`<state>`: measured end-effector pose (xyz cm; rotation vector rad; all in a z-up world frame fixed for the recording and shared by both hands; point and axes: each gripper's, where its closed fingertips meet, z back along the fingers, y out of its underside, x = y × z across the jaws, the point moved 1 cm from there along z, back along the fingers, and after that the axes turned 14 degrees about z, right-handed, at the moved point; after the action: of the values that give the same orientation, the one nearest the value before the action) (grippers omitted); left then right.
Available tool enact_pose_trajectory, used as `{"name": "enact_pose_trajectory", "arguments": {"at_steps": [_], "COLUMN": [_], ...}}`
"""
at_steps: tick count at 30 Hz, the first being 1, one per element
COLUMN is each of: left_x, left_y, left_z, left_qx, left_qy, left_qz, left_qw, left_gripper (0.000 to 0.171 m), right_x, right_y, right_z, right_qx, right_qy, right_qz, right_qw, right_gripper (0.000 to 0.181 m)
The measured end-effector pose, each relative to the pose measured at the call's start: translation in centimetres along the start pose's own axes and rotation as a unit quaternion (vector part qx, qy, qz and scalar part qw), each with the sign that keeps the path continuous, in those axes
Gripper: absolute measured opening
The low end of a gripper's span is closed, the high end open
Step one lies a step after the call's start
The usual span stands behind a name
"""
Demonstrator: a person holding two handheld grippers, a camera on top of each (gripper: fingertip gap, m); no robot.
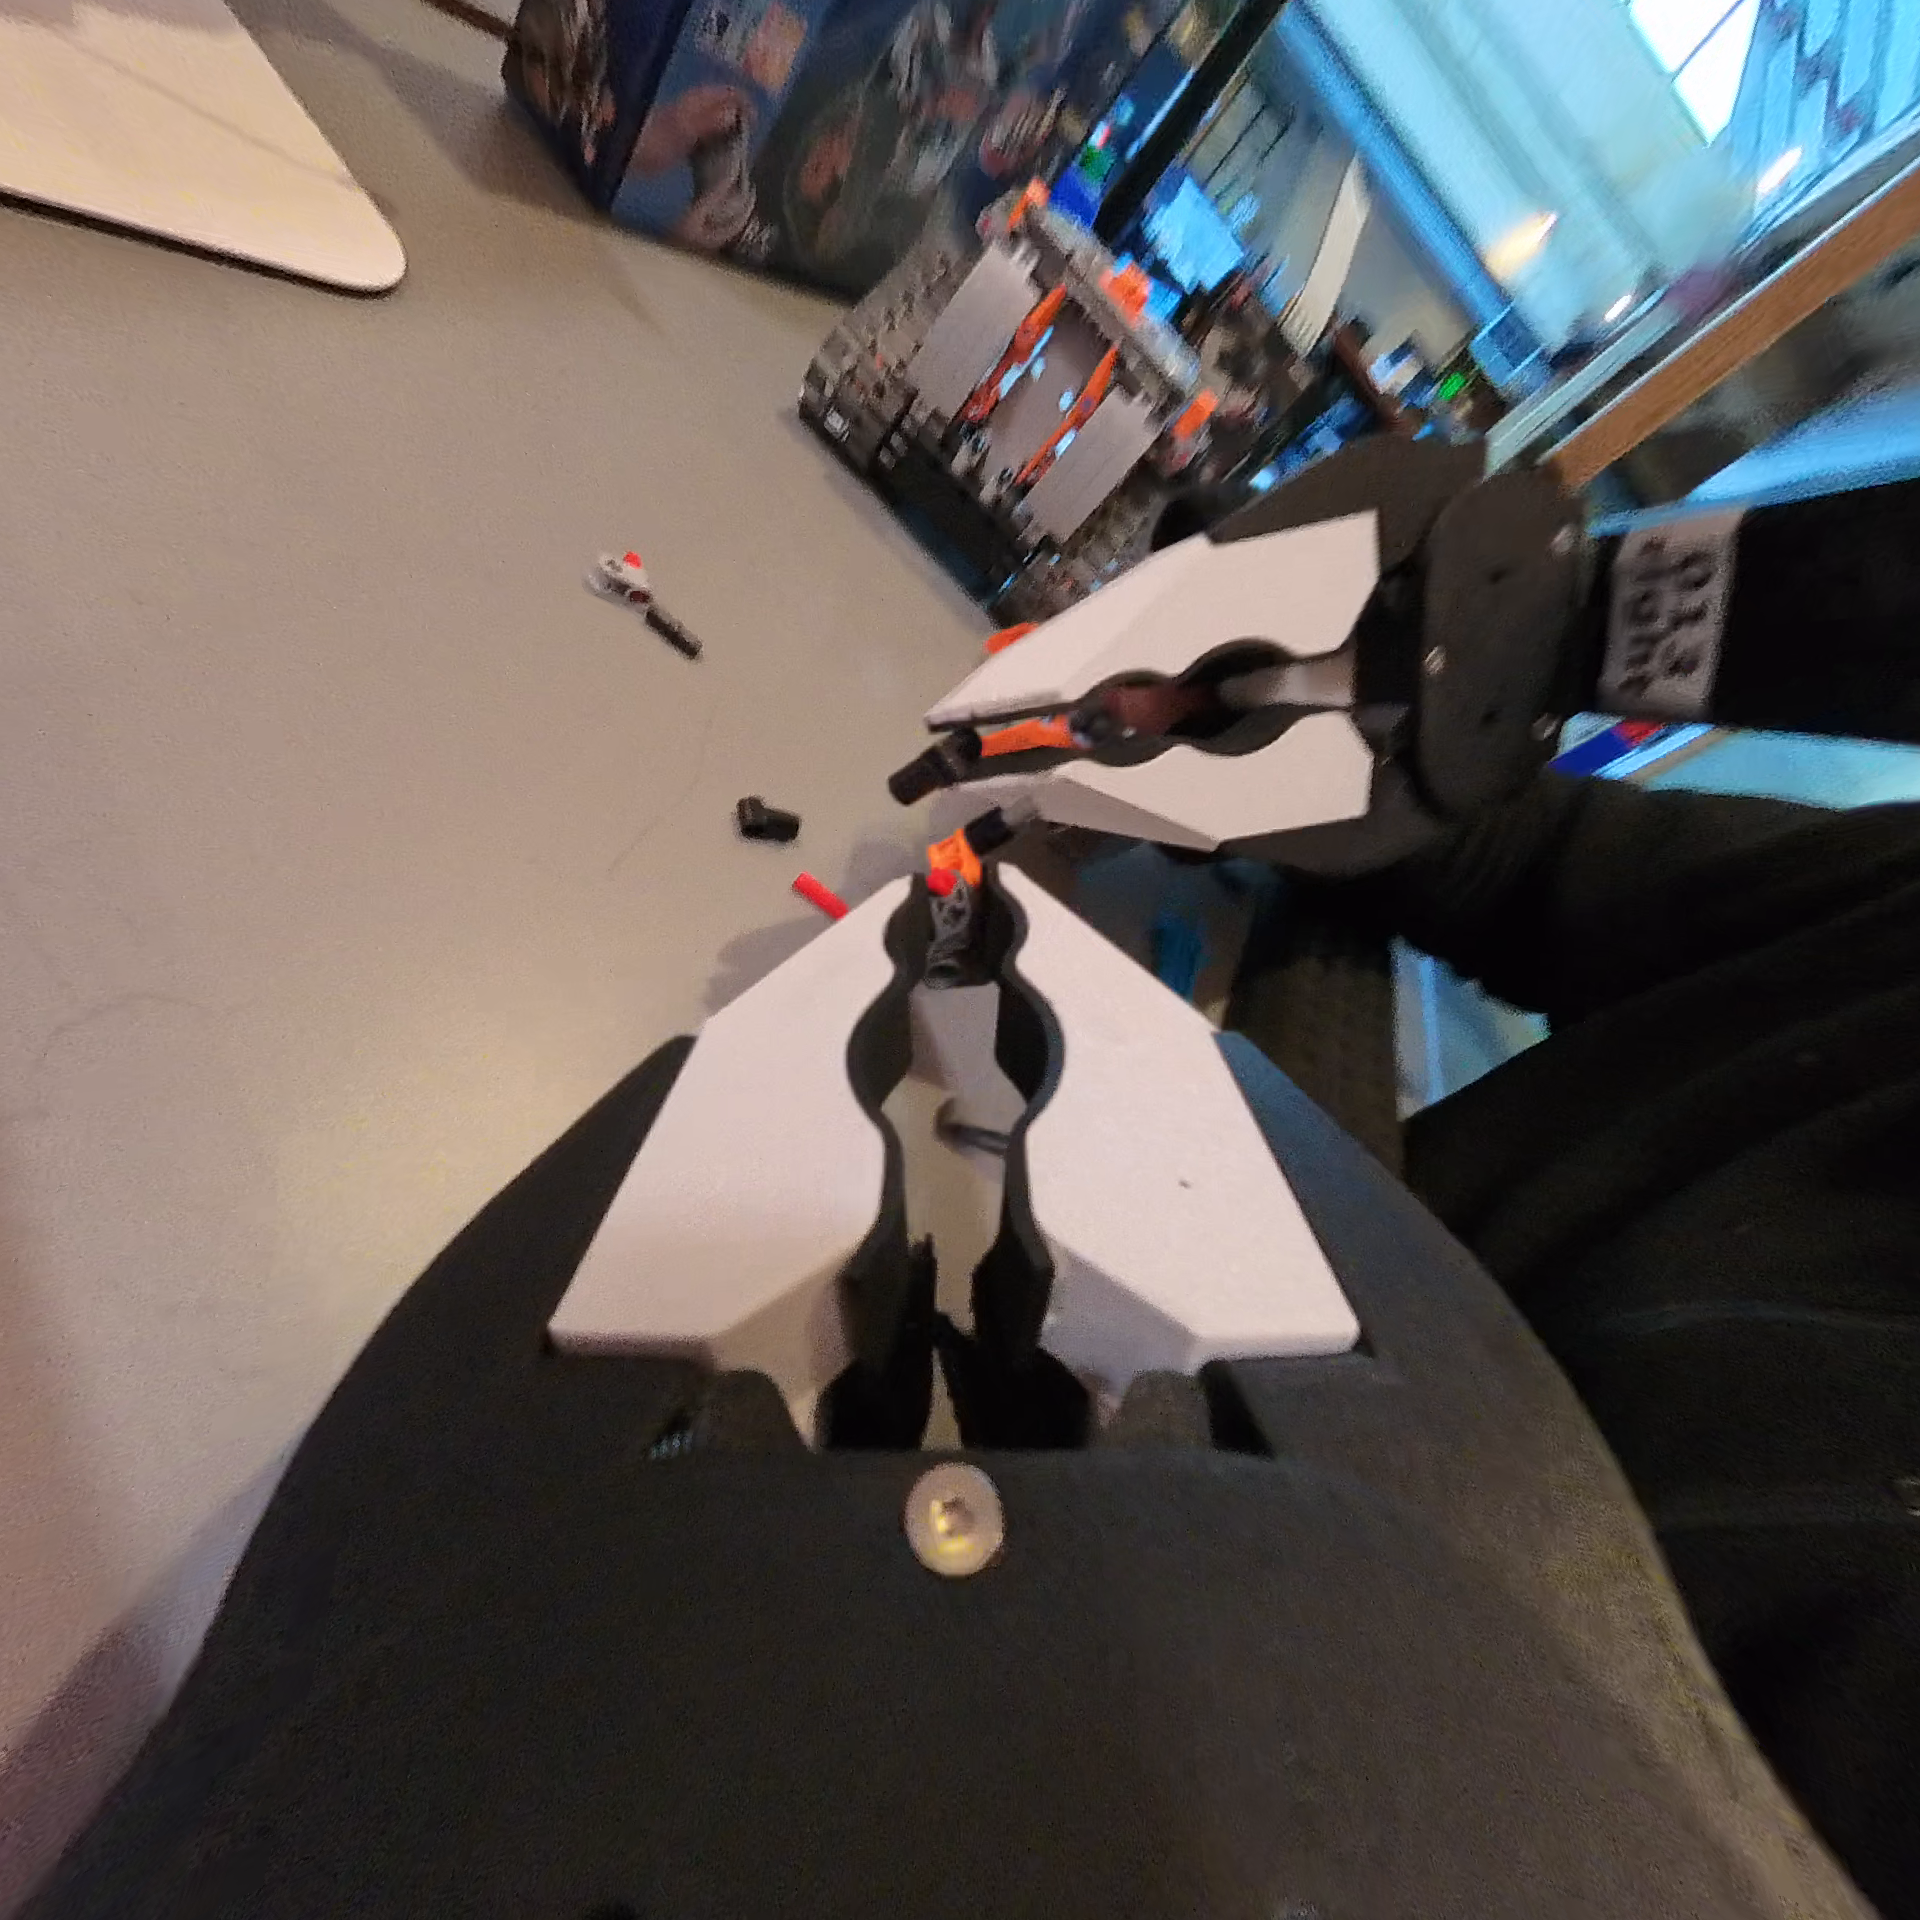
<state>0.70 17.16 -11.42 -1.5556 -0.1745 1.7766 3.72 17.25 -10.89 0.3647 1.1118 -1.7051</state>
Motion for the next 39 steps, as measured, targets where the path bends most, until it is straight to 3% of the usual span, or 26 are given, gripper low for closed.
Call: {"name": "enact_pose_trajectory", "arguments": {"at_steps": [6, 20, 26, 39], "left_x": [0.0, -0.3, 0.7, 0.6], "left_y": [-0.9, -2.2, -2.4, -2.8], "left_z": [0.3, -1.7, -2.2, -2.5], "left_qx": [-0.03, -0.015, 0.006, 0.01], "left_qy": [0.008, 0.051, 0.022, 0.051], "left_qz": [0.017, 0.037, 0.02, 0.065], "left_qw": [0.999, 0.998, 1.0, 0.997], "left_gripper": [0.007, 0.007, 0.007, 0.006], "right_x": [-0.5, -2.3, -1.8, -2.1], "right_y": [0.3, 1.0, 2.2, 2.7], "right_z": [0.2, 2.1, 1.9, 1.8], "right_qx": [0.008, 0.028, 0.041, 0.051], "right_qy": [0.017, 0.069, 0.052, 0.077], "right_qz": [0.021, 0.06, 0.073, 0.089], "right_qw": [1.0, 0.995, 0.995, 0.992], "right_gripper": [0.003, 0.003, 0.003, 0.004]}}
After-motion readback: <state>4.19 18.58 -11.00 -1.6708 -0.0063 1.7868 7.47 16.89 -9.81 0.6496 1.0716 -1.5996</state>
